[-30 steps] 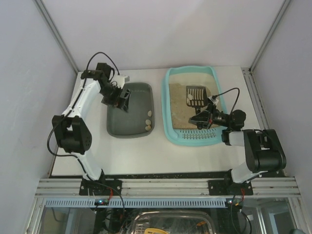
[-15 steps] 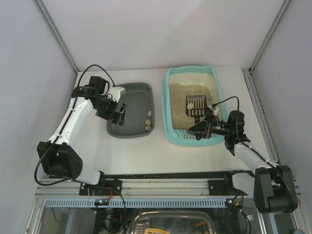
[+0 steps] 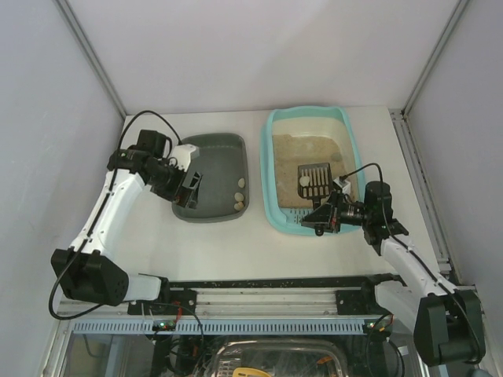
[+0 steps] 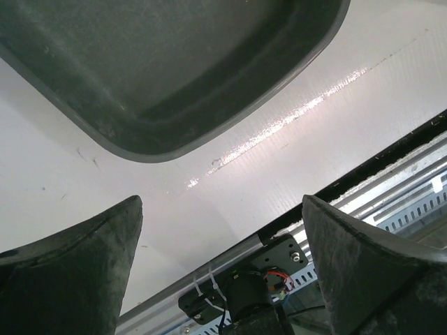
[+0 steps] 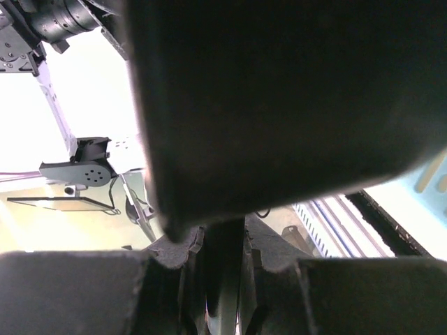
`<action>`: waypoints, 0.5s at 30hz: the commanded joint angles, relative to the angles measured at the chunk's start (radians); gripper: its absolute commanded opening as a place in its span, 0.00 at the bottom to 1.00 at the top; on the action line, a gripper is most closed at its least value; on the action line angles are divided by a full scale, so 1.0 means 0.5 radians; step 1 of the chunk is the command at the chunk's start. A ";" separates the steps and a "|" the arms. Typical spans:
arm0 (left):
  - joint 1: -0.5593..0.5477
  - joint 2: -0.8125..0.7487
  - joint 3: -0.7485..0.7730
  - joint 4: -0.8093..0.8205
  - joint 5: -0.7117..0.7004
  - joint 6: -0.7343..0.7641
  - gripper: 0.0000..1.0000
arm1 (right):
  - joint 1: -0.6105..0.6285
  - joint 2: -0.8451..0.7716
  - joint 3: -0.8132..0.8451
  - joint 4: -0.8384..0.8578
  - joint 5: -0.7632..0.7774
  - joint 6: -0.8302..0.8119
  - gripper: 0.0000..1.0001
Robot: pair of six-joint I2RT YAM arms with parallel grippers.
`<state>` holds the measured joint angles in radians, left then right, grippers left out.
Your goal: Clean the litter box
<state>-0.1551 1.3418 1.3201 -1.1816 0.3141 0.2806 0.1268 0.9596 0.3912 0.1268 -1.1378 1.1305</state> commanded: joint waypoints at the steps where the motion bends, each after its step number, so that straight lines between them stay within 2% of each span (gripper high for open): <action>1: -0.014 -0.077 0.070 0.067 -0.074 -0.113 1.00 | 0.041 -0.093 0.242 -0.348 0.097 -0.194 0.00; 8: -0.009 -0.084 0.039 0.184 -0.322 -0.263 1.00 | 0.099 -0.140 0.278 -0.169 0.165 0.015 0.00; 10: -0.010 -0.101 -0.028 0.231 -0.432 -0.276 1.00 | 0.177 -0.125 0.410 -0.490 0.263 -0.196 0.00; 11: -0.011 -0.115 -0.058 0.242 -0.470 -0.273 1.00 | 0.203 -0.132 0.429 -0.543 0.287 -0.219 0.00; 15: -0.007 -0.199 -0.132 0.265 -0.559 -0.250 1.00 | 0.255 -0.160 0.374 -0.150 0.271 -0.004 0.00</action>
<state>-0.1551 1.3102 1.2938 -1.0912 0.1226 0.1677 0.2249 0.8970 0.5453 -0.0708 -1.0248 1.0943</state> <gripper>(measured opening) 0.996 0.152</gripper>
